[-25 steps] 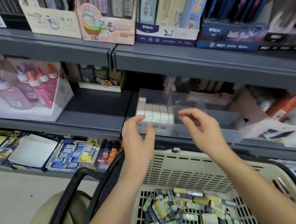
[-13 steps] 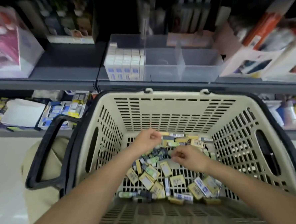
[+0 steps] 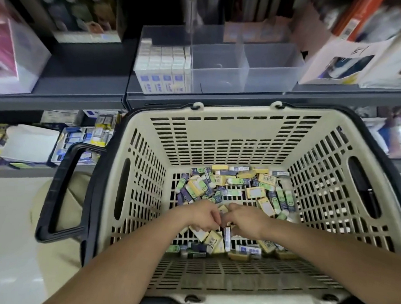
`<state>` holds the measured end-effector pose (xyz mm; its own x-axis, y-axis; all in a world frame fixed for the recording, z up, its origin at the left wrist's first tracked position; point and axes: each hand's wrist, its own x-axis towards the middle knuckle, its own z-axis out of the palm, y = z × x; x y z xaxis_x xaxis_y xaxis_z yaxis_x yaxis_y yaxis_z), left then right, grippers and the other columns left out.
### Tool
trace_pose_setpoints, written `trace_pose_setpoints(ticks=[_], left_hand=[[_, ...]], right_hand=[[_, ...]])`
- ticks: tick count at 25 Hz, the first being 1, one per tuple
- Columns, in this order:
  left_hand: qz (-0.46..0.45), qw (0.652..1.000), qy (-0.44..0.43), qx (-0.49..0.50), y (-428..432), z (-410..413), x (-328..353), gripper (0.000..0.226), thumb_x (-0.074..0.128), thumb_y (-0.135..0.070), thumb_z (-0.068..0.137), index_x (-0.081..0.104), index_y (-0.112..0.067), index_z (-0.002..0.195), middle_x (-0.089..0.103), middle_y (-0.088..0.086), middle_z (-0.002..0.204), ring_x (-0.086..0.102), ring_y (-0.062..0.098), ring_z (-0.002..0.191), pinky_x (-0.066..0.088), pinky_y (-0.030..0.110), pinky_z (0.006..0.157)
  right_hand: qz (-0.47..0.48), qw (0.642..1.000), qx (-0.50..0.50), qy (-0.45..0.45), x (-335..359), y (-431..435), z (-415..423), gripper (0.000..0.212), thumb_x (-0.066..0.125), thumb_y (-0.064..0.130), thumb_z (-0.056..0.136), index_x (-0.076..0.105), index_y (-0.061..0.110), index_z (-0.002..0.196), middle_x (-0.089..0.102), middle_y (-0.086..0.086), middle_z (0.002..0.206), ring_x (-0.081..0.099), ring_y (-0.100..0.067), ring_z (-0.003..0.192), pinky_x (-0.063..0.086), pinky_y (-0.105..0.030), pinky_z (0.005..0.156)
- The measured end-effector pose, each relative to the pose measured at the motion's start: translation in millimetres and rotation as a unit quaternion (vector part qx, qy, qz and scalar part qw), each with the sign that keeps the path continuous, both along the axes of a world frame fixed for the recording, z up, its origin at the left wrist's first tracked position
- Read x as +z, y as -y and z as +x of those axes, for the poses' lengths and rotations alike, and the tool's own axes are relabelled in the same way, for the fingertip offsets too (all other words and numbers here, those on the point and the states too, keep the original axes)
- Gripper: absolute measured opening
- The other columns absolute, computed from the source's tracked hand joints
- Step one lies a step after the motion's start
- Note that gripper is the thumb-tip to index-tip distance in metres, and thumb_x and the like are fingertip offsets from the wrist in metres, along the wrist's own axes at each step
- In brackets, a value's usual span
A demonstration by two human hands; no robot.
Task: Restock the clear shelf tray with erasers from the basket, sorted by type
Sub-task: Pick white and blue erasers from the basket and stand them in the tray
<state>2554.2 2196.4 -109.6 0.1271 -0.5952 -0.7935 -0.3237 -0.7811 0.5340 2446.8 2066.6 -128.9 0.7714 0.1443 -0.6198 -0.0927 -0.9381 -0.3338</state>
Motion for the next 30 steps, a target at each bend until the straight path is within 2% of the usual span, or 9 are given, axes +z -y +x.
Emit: trace_pose_setpoints(ticks=[3, 5, 9, 13, 16, 19, 25, 28, 30], left_hand=[[-0.014, 0.999, -0.004, 0.04, 1, 4, 3, 0.016, 0.059, -0.012, 0.088, 0.06, -0.017, 0.103, 0.06, 0.004, 0.096, 0.054, 0.014, 0.076, 0.044, 0.022, 0.059], [-0.04, 0.996, -0.011, 0.083, 4, 8, 7, 0.021, 0.057, -0.006, 0.088, 0.06, -0.012, 0.107, 0.059, 0.005, 0.1, 0.052, 0.016, 0.076, 0.041, 0.021, 0.056], [-0.059, 0.984, -0.069, 0.151, 10, 10, 14, 0.042, 0.057, -0.003, 0.088, 0.046, -0.013, 0.127, 0.057, 0.008, 0.118, 0.054, 0.016, 0.087, 0.044, 0.019, 0.06], [-0.138, 0.935, -0.089, 0.313, 15, 8, 15, 0.03, 0.063, -0.012, 0.088, 0.054, -0.006, 0.116, 0.065, 0.008, 0.102, 0.06, 0.013, 0.077, 0.048, 0.019, 0.06], [-0.114, 0.935, -0.072, 0.327, 14, 14, 13, 0.009, 0.061, -0.014, 0.088, 0.057, -0.01, 0.096, 0.065, 0.004, 0.084, 0.058, 0.01, 0.063, 0.046, 0.017, 0.051], [-0.015, 0.984, -0.022, 0.174, 10, 10, 7, 0.007, 0.056, -0.01, 0.088, 0.054, -0.012, 0.081, 0.059, 0.001, 0.071, 0.05, 0.007, 0.053, 0.04, 0.016, 0.044], [-0.083, 0.977, 0.069, 0.187, 17, 6, 5, 0.024, 0.053, -0.02, 0.093, 0.043, -0.016, 0.115, 0.056, 0.004, 0.084, 0.056, 0.012, 0.058, 0.045, 0.024, 0.05], [-0.118, 0.976, 0.066, 0.168, 20, 5, 8, 0.007, 0.049, -0.016, 0.094, 0.054, -0.012, 0.097, 0.058, 0.007, 0.085, 0.056, 0.016, 0.059, 0.045, 0.027, 0.052], [-0.116, 0.981, 0.048, 0.147, 20, 1, 9, 0.009, 0.049, -0.016, 0.094, 0.054, -0.013, 0.088, 0.059, 0.006, 0.081, 0.054, 0.014, 0.058, 0.043, 0.026, 0.051]], right_hand=[[0.035, 0.999, -0.026, -0.001, 3, 14, 1, 0.02, 0.064, 0.026, 0.085, 0.06, 0.025, 0.105, 0.054, 0.004, 0.114, 0.055, -0.019, 0.104, 0.048, -0.033, 0.085], [0.101, 0.984, -0.148, -0.009, 10, 32, 4, 0.009, 0.065, 0.023, 0.084, 0.06, 0.025, 0.091, 0.059, 0.01, 0.093, 0.058, -0.014, 0.092, 0.047, -0.023, 0.076], [0.256, 0.872, -0.417, -0.006, 25, 56, 13, 0.005, 0.068, 0.02, 0.082, 0.066, 0.02, 0.086, 0.07, 0.003, 0.087, 0.065, -0.008, 0.082, 0.047, -0.014, 0.07], [0.322, 0.827, -0.46, 0.001, 28, 48, 20, 0.007, 0.069, 0.022, 0.081, 0.069, 0.017, 0.086, 0.072, 0.001, 0.081, 0.065, -0.005, 0.07, 0.048, -0.014, 0.063], [0.25, 0.887, -0.386, -0.034, 34, 50, 14, 0.012, 0.066, 0.024, 0.085, 0.069, 0.014, 0.091, 0.072, 0.002, 0.084, 0.064, -0.007, 0.075, 0.049, -0.019, 0.068], [0.103, 0.969, -0.175, -0.14, 33, 50, -8, 0.024, 0.065, 0.029, 0.085, 0.069, 0.011, 0.102, 0.07, -0.001, 0.1, 0.063, -0.014, 0.092, 0.05, -0.027, 0.084], [0.004, 0.982, -0.012, -0.189, 25, 20, -21, 0.038, 0.062, 0.039, 0.086, 0.066, 0.012, 0.113, 0.066, 0.0, 0.114, 0.061, -0.019, 0.099, 0.044, -0.027, 0.072], [-0.029, 0.981, 0.008, -0.191, 21, 16, -21, 0.037, 0.061, 0.036, 0.087, 0.067, 0.006, 0.109, 0.067, -0.009, 0.11, 0.061, -0.024, 0.095, 0.047, -0.031, 0.073], [-0.031, 0.977, 0.018, -0.209, 19, 13, -22, 0.032, 0.061, 0.03, 0.087, 0.065, -0.001, 0.092, 0.064, -0.016, 0.09, 0.056, -0.024, 0.077, 0.042, -0.028, 0.064]])
